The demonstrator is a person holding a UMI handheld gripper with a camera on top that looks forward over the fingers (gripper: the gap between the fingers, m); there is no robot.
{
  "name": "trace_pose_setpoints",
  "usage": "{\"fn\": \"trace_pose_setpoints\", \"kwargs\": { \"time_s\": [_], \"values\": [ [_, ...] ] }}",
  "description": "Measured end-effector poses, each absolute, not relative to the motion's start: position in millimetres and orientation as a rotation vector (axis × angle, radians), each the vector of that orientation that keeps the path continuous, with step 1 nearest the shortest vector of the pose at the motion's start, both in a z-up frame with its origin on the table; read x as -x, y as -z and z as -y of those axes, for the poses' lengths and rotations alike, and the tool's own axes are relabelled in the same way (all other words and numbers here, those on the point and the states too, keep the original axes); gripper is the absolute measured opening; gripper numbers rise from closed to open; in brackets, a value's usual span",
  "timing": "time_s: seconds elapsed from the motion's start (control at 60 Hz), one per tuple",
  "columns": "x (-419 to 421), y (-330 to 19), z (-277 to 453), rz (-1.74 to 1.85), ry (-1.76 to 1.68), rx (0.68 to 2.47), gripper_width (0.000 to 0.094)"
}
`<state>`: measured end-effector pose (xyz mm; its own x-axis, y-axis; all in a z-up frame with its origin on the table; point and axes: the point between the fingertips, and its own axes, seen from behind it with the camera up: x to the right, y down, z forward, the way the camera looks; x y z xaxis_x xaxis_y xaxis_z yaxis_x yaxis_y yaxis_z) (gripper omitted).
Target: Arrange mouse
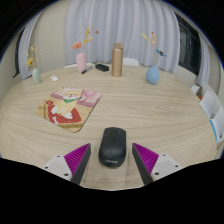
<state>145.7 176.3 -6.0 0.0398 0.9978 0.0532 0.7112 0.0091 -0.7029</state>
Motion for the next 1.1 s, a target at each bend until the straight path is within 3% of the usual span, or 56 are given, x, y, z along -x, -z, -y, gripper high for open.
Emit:
{"fn": "trace_pose_setpoints", "kwargs": {
  "time_s": [0.25, 0.3, 0.383, 0.533, 0.683, 0.967, 1.1],
  "values": [
    [-126, 13, -176, 1.74, -0.676, 1.793, 0.0835],
    [-124, 14, -173, 1.744, -0.686, 1.795, 0.0754],
    [-120, 15, -172, 1.755, -0.688, 1.782, 0.0498],
    [-114, 13, -167, 1.823, -0.695, 1.736, 0.0373],
    [-106, -8, -156, 1.833, -0.722, 1.733, 0.0358],
    [-8, -117, -76, 1.776, -0.921, 1.582, 0.0359],
    [35, -119, -36, 1.773, -0.943, 1.58, 0.0358]
  ]
}}
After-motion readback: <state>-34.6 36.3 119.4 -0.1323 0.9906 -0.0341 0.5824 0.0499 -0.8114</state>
